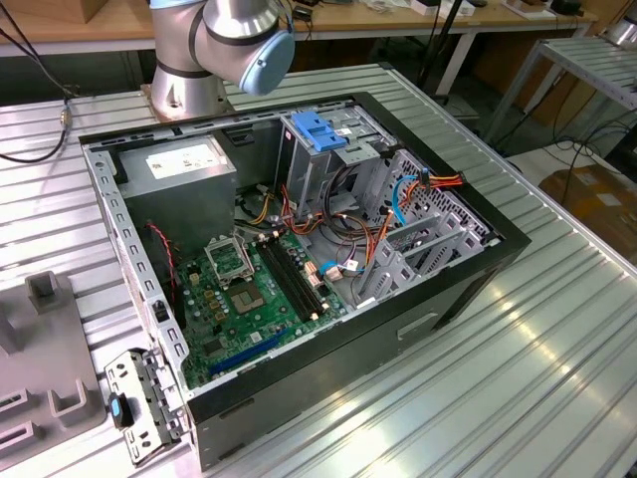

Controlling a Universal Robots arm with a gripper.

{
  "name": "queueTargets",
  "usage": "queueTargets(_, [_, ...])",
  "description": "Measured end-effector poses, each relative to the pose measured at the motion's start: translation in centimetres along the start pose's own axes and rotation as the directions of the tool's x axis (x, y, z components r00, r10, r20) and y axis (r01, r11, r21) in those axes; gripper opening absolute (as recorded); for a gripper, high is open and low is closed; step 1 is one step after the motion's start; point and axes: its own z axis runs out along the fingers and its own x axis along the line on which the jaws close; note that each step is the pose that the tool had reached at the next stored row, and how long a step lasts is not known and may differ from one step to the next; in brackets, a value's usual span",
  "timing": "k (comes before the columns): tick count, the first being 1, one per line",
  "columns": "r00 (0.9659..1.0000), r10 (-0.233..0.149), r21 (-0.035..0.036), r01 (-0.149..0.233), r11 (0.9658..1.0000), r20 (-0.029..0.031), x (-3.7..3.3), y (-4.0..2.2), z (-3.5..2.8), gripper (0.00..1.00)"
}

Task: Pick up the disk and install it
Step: 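Pick up the disk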

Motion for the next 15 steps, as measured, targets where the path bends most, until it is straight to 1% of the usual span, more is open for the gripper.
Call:
queueTargets(1, [1.0000, 0.000, 0.0000, 0.000, 1.0000, 0.0000, 0.00, 0.00, 0.00, 0.44])
queueTargets(2, [1.0000, 0.000, 0.0000, 0.000, 1.0000, 0.0000, 0.00, 0.00, 0.00, 0.37])
queueTargets(15, [1.0000, 0.000, 0.0005, 0.000, 1.0000, 0.0002, 0.00, 0.00, -0.02, 0.37])
